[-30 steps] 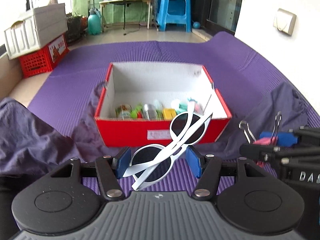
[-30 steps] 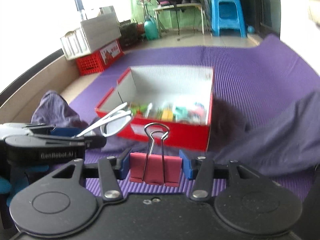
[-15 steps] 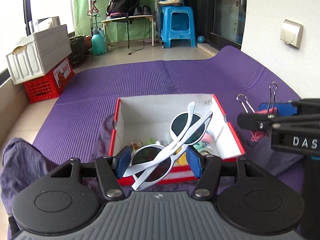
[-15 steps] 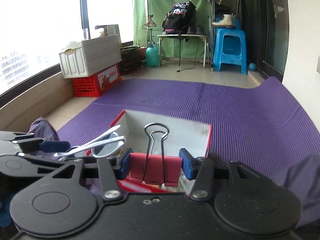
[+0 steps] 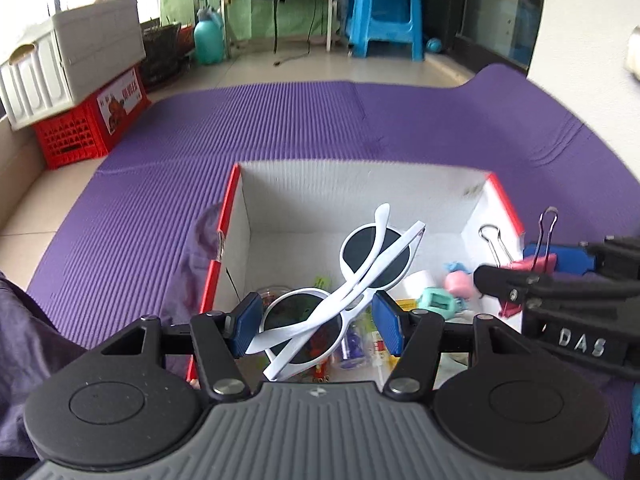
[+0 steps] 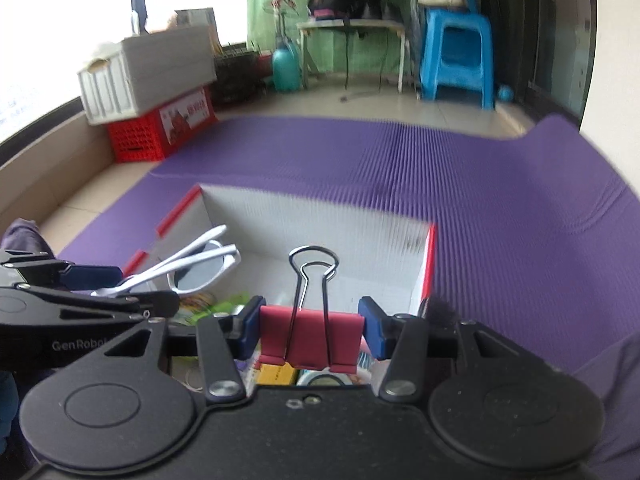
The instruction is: Organize rigid objects
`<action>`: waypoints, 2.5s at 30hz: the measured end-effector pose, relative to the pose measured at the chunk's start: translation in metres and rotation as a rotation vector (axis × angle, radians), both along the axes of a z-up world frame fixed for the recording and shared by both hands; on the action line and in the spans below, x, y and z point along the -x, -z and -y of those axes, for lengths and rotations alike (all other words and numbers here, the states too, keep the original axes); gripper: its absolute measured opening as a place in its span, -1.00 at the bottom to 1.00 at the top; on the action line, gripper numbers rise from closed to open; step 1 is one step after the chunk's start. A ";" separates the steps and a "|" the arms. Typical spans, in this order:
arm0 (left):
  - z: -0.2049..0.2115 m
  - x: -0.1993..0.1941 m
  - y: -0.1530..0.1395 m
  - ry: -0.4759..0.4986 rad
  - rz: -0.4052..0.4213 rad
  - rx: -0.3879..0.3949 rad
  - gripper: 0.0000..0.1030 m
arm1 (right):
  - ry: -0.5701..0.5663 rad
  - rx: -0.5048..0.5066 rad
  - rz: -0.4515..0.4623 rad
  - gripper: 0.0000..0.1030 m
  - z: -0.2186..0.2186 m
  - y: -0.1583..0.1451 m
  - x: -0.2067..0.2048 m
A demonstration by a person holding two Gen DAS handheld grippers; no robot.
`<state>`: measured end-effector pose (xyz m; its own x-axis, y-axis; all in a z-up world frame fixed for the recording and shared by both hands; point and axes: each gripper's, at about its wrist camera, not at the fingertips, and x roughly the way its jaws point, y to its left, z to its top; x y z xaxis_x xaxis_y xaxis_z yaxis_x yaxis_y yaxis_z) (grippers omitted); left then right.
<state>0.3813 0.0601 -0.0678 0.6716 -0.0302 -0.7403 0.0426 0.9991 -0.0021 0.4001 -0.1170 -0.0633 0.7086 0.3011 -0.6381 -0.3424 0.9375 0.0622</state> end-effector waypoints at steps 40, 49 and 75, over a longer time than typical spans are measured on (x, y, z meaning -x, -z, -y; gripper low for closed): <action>-0.003 0.010 0.019 -0.005 -0.059 0.015 0.15 | -0.051 -0.019 -0.040 0.30 -0.002 0.016 0.016; -0.007 0.052 -0.028 -0.010 0.022 0.031 0.16 | -0.071 -0.044 -0.002 0.41 0.004 -0.019 0.054; -0.005 0.180 -0.089 -0.037 0.127 0.066 0.66 | -0.114 -0.127 0.122 0.97 0.037 -0.073 0.176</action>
